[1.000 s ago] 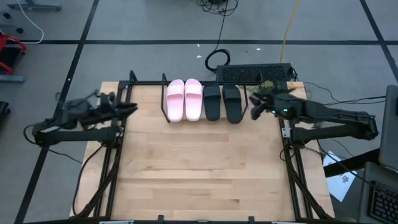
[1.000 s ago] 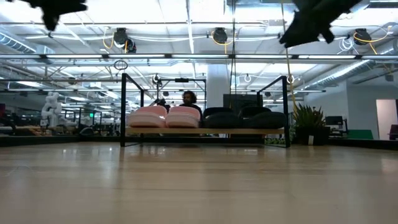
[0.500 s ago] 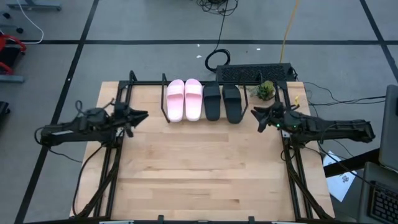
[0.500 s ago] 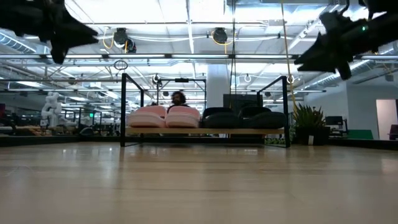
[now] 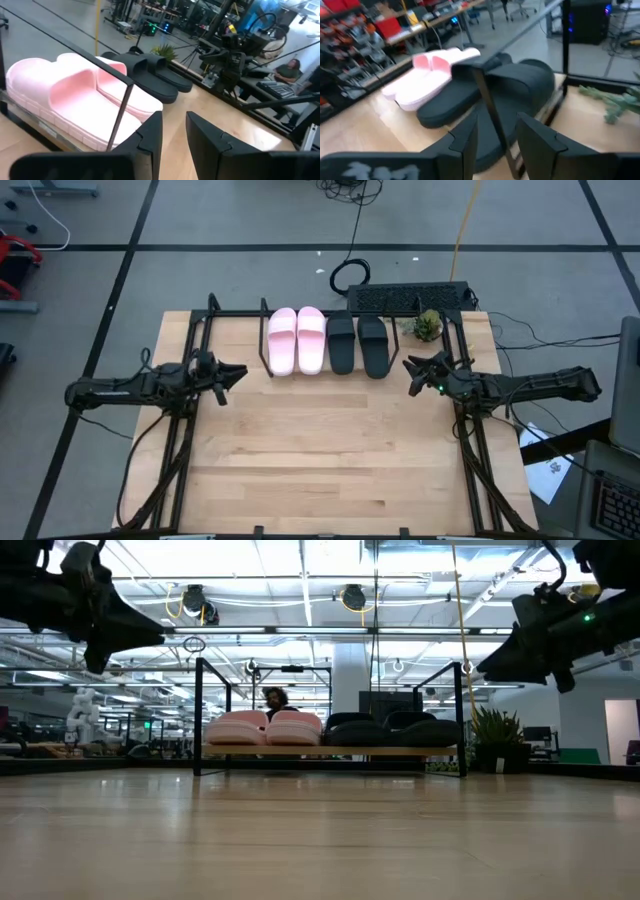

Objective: Pick and place slides into the shelf
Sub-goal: Return to Home Position

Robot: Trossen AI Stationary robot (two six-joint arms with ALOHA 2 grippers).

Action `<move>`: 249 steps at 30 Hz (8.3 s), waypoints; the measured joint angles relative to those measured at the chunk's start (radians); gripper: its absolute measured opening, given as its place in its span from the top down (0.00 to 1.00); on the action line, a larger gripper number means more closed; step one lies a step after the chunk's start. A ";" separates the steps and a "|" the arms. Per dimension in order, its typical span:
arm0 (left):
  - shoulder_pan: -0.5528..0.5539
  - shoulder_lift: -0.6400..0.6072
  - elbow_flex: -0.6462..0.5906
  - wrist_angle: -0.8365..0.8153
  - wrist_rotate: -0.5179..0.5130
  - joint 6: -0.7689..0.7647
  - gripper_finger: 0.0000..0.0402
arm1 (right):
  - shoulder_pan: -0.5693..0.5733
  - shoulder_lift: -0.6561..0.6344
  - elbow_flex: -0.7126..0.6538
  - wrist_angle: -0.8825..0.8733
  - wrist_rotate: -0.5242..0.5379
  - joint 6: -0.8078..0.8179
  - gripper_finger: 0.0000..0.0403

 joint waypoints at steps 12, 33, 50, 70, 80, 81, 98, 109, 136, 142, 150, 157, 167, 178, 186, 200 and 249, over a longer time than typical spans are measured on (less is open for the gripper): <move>-0.100 0.150 -0.001 0.116 0.019 0.008 0.79 | 0.004 -0.005 -0.023 0.142 -0.002 -0.107 0.70; -0.177 -0.016 0.060 -0.108 -0.119 0.085 0.79 | 0.033 -0.284 -0.024 -0.074 -0.055 -0.104 0.70; -0.198 -0.062 -0.095 -0.008 -0.121 0.188 0.79 | 0.103 -0.328 -0.028 -0.101 -0.057 -0.179 0.70; -0.198 -0.063 -0.094 -0.039 -0.131 0.171 0.79 | 0.108 -0.325 -0.028 -0.113 -0.348 -0.178 0.70; -0.198 -0.063 -0.094 -0.037 -0.116 0.163 0.79 | 0.108 -0.326 -0.172 0.087 -0.373 -0.244 0.70; -0.198 -0.063 -0.094 -0.037 -0.116 0.161 0.79 | 0.108 -0.325 -0.176 0.106 -0.373 -0.262 0.70; -0.198 -0.061 -0.094 -0.037 -0.115 0.137 0.79 | 0.108 -0.325 -0.179 0.172 -0.369 -0.264 0.70; -0.198 -0.061 -0.094 -0.037 -0.115 0.135 0.79 | 0.108 -0.325 -0.180 0.209 -0.368 -0.264 0.70; -0.198 -0.061 -0.094 -0.037 -0.115 0.136 0.79 | 0.108 -0.325 -0.181 0.216 -0.368 -0.264 0.70; -0.198 -0.061 -0.094 -0.037 -0.115 0.136 0.79 | 0.108 -0.325 -0.181 0.216 -0.368 -0.264 0.70; -0.198 -0.061 -0.094 -0.037 -0.116 0.136 0.79 | 0.108 -0.325 -0.181 0.216 -0.368 -0.264 0.70; -0.198 -0.061 -0.094 -0.037 -0.115 0.136 0.79 | 0.108 -0.325 -0.181 0.216 -0.368 -0.264 0.70; -0.198 -0.061 -0.094 -0.037 -0.116 0.136 0.79 | 0.108 -0.325 -0.181 0.215 -0.368 -0.264 0.70; -0.198 -0.061 -0.094 -0.037 -0.116 0.136 0.79 | 0.108 -0.325 -0.181 0.215 -0.368 -0.264 0.70; -0.198 -0.061 -0.094 -0.037 -0.116 0.136 0.79 | 0.108 -0.325 -0.181 0.215 -0.368 -0.264 0.70; -0.198 -0.061 -0.094 -0.037 -0.116 0.136 0.79 | 0.108 -0.325 -0.181 0.216 -0.368 -0.264 0.70; -0.198 -0.061 -0.094 -0.037 -0.116 0.136 0.79 | 0.108 -0.325 -0.181 0.216 -0.368 -0.264 0.70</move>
